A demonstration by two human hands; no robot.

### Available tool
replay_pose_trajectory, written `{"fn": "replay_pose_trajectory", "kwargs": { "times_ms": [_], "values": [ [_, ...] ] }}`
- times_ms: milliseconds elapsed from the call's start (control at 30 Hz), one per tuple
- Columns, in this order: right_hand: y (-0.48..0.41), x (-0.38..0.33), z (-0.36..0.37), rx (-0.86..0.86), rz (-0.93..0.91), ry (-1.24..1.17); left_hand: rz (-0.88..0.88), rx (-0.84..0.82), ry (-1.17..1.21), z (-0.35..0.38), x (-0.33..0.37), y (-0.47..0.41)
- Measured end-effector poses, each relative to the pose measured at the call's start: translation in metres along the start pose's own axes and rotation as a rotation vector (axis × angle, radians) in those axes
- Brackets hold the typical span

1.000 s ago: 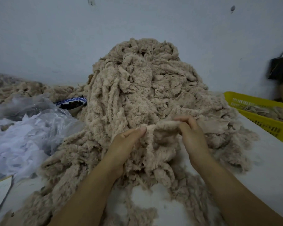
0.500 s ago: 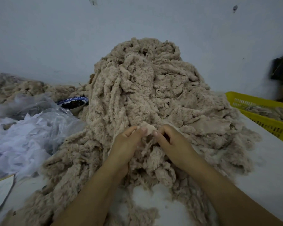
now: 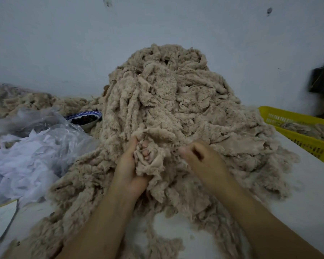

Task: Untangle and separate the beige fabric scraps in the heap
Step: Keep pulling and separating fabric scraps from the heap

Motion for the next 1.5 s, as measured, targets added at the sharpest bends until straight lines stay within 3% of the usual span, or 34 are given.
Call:
{"fn": "replay_pose_trajectory", "kwargs": {
  "times_ms": [100, 167, 367, 433, 567, 700, 833, 1033, 1233, 1367, 1433, 1500],
  "values": [
    [0.005, -0.007, 0.034, -0.269, -0.026, 0.118, -0.008, 0.043, 0.002, 0.003, -0.005, -0.001],
    [0.008, -0.004, 0.046, -0.333, -0.037, 0.179, -0.007, 0.053, -0.011, 0.006, -0.007, 0.001],
    [0.003, 0.004, 0.029, -0.238, -0.052, 0.219, -0.009, -0.001, 0.027, 0.007, -0.004, 0.002],
    [-0.003, 0.016, 0.009, -0.096, 0.056, 0.24, -0.026, 0.001, 0.027, 0.002, 0.0, 0.002],
    [-0.005, 0.038, -0.029, 0.15, 0.291, 0.059, -0.036, 0.01, 0.015, -0.007, 0.001, 0.001],
    [0.001, 0.033, -0.018, 0.045, 0.341, 0.013, -0.044, -0.013, -0.068, 0.001, -0.004, 0.005],
    [-0.003, 0.026, -0.008, 0.038, 0.225, 0.099, -0.02, -0.072, -0.143, 0.007, -0.001, 0.012],
    [-0.009, 0.025, 0.002, -0.041, 0.15, 0.04, -0.083, -0.212, -0.133, 0.013, -0.004, 0.016],
    [0.008, 0.02, 0.028, -0.403, 0.2, -0.194, -0.069, -0.224, -0.029, 0.017, -0.003, 0.014],
    [0.003, 0.011, 0.026, -0.288, 0.087, -0.055, -0.064, -0.253, 0.042, 0.019, 0.0, 0.017],
    [-0.001, 0.015, 0.013, -0.16, 0.145, -0.151, -0.056, -0.266, 0.066, 0.02, 0.002, 0.018],
    [-0.002, 0.018, 0.007, -0.151, 0.205, -0.407, -0.051, -0.258, 0.053, 0.02, 0.001, 0.017]
  ]
}}
Point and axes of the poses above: each hand's wrist, its own y-axis away from the middle knuckle, its own z-axis out of the palm, x = y × z, the point moved 6 cm from there along -y, towards the middle knuckle, and after that the axes turned 1 degree about x, right-handed, at the moved point
